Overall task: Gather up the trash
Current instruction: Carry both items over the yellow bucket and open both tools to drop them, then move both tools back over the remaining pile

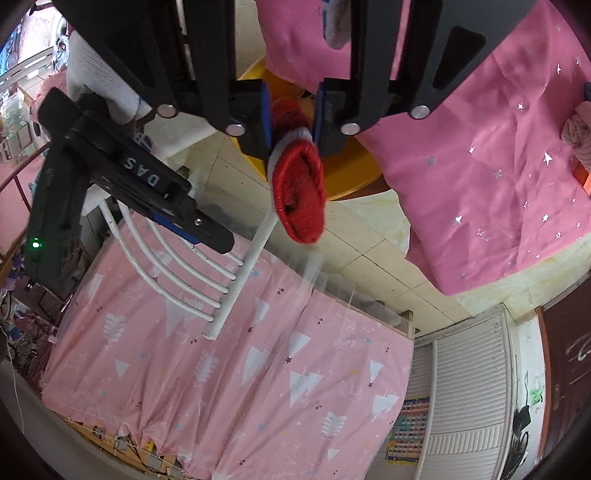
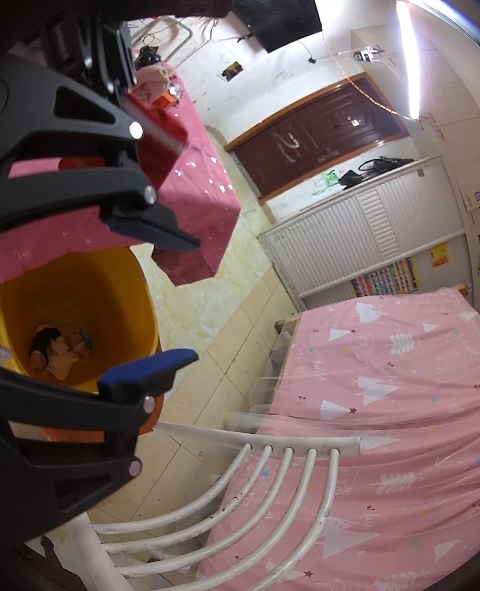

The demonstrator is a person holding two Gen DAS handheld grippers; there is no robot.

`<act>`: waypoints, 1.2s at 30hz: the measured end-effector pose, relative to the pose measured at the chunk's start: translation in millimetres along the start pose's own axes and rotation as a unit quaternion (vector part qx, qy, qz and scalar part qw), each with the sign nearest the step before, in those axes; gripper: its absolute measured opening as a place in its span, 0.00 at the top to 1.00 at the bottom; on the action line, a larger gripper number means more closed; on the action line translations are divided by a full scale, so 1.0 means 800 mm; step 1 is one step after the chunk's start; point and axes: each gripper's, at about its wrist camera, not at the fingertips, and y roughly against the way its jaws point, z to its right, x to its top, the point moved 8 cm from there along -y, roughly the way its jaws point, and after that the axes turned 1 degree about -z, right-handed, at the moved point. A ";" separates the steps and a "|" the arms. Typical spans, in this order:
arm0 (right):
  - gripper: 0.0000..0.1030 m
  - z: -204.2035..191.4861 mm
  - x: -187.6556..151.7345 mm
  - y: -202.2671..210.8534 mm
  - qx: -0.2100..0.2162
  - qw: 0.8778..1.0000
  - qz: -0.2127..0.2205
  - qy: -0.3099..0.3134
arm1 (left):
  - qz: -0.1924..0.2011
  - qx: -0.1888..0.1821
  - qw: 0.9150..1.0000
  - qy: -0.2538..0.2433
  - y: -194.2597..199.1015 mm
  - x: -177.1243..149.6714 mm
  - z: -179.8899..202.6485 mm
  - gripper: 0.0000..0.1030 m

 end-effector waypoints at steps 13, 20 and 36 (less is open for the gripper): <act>0.46 -0.021 -0.001 -0.003 0.022 1.000 -0.001 0.012 | 0.021 0.011 1.000 0.016 0.028 -0.001 -0.017 0.44; 0.46 -0.051 -0.007 -0.006 0.046 0.999 -0.006 0.027 | 0.042 0.023 0.998 0.031 0.064 0.003 -0.040 0.43; 0.46 -0.165 -0.022 -0.032 0.095 0.990 -0.041 0.094 | 0.096 0.124 0.985 0.074 0.170 -0.003 -0.156 0.35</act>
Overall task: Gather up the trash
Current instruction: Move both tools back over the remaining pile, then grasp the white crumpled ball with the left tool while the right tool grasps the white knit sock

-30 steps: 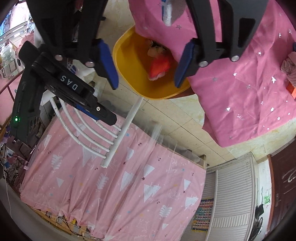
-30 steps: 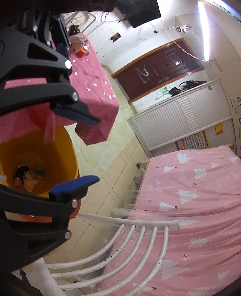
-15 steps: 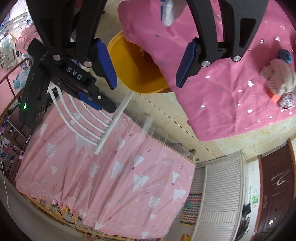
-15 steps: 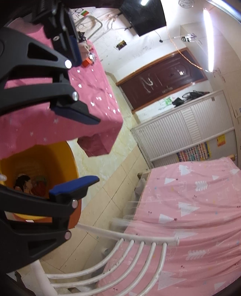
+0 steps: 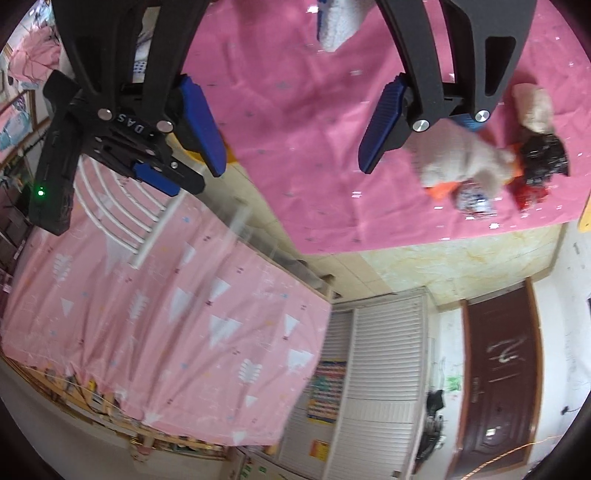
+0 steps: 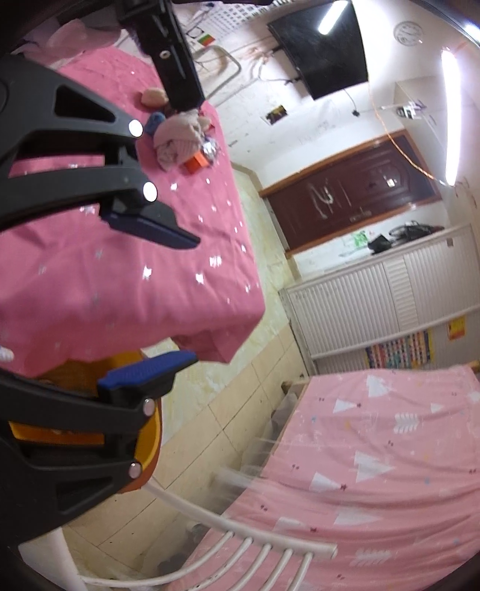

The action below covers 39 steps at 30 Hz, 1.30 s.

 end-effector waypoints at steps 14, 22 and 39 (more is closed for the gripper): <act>0.34 -0.109 -0.003 -0.043 0.044 0.997 -0.033 0.061 | 0.011 0.078 0.995 0.054 0.035 -0.009 -0.136 0.35; 0.34 -0.158 -0.009 -0.069 0.065 0.992 -0.055 0.088 | 0.005 0.114 0.990 0.077 0.038 -0.025 -0.197 0.34; 0.24 -0.237 -0.018 -0.109 0.124 0.982 -0.091 0.110 | -0.033 0.159 0.983 0.091 0.017 -0.068 -0.270 0.34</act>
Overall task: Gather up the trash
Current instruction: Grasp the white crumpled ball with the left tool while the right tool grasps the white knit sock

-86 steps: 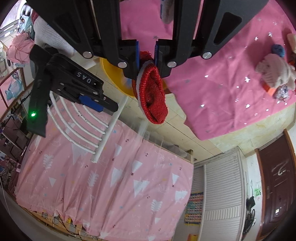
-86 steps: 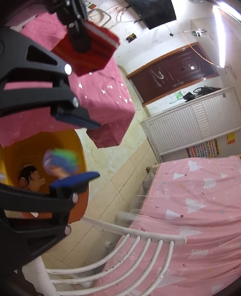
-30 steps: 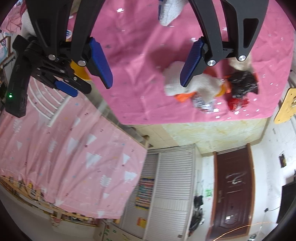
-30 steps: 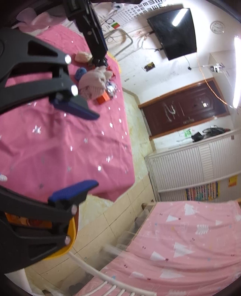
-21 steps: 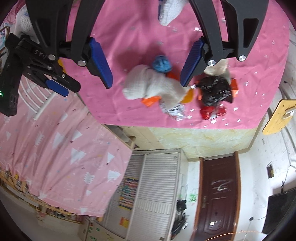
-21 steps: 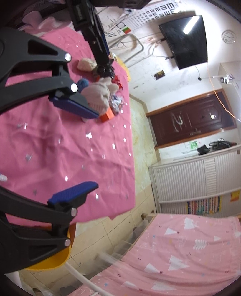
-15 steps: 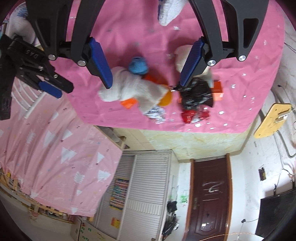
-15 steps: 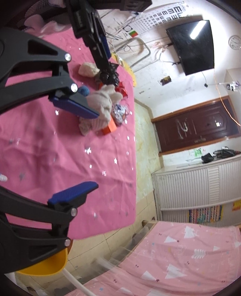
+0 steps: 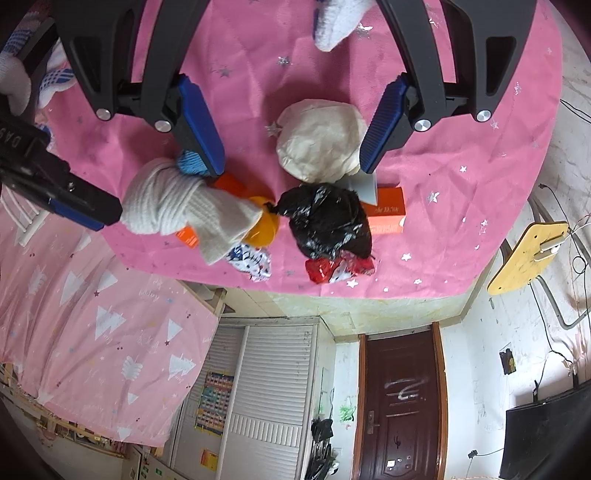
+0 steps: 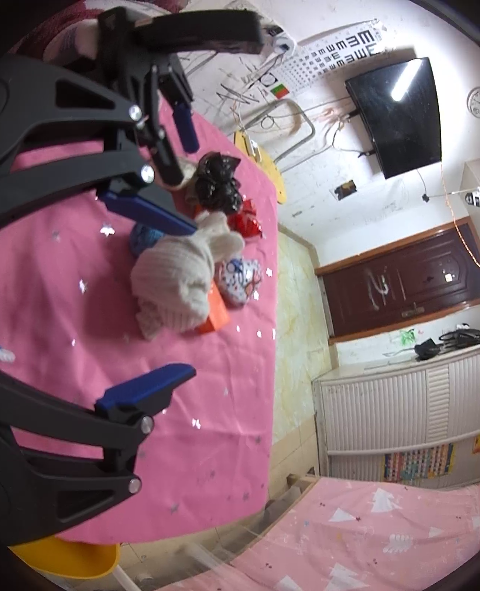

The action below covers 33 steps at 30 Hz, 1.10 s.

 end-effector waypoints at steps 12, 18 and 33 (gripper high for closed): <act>0.21 -0.018 -0.006 -0.043 0.008 0.999 -0.032 0.005 | -0.001 0.008 1.000 -0.002 -0.014 -0.005 -0.011 0.59; 0.21 -0.019 -0.011 -0.056 0.003 0.999 -0.043 0.003 | 0.002 0.006 1.000 -0.002 -0.013 -0.007 -0.011 0.60; 0.37 -0.016 0.005 -0.010 0.007 1.000 0.015 -0.005 | 0.036 0.005 0.999 -0.004 0.038 0.000 -0.009 0.60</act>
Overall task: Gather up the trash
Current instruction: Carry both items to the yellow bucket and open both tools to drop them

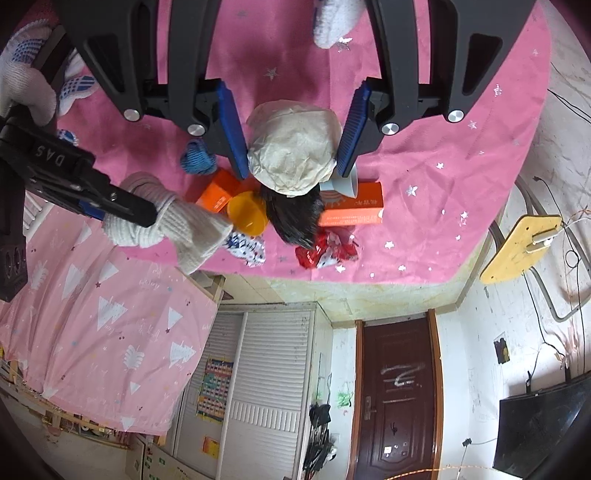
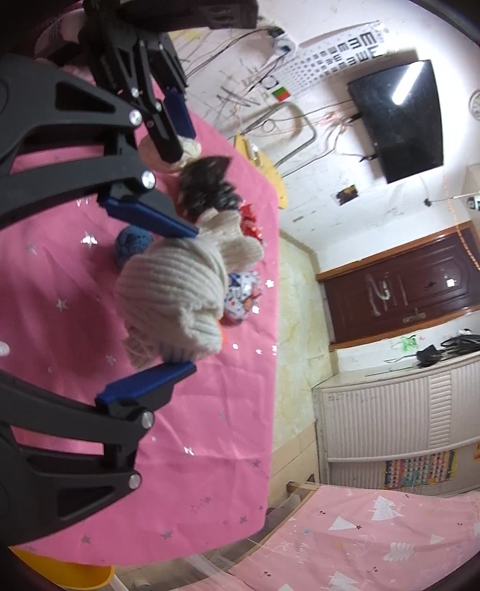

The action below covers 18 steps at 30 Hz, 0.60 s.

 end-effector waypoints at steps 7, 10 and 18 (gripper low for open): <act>0.37 0.019 0.005 0.035 -0.005 1.000 0.025 -0.015 | 0.014 -0.003 1.000 -0.012 0.021 0.008 0.021 0.60; 0.37 0.029 0.006 0.051 -0.008 0.999 0.038 -0.024 | 0.019 -0.005 1.000 -0.018 0.029 0.010 0.031 0.60; 0.37 0.078 -0.001 0.103 -0.036 0.995 0.073 -0.053 | 0.035 -0.025 0.998 -0.051 0.047 0.021 0.088 0.60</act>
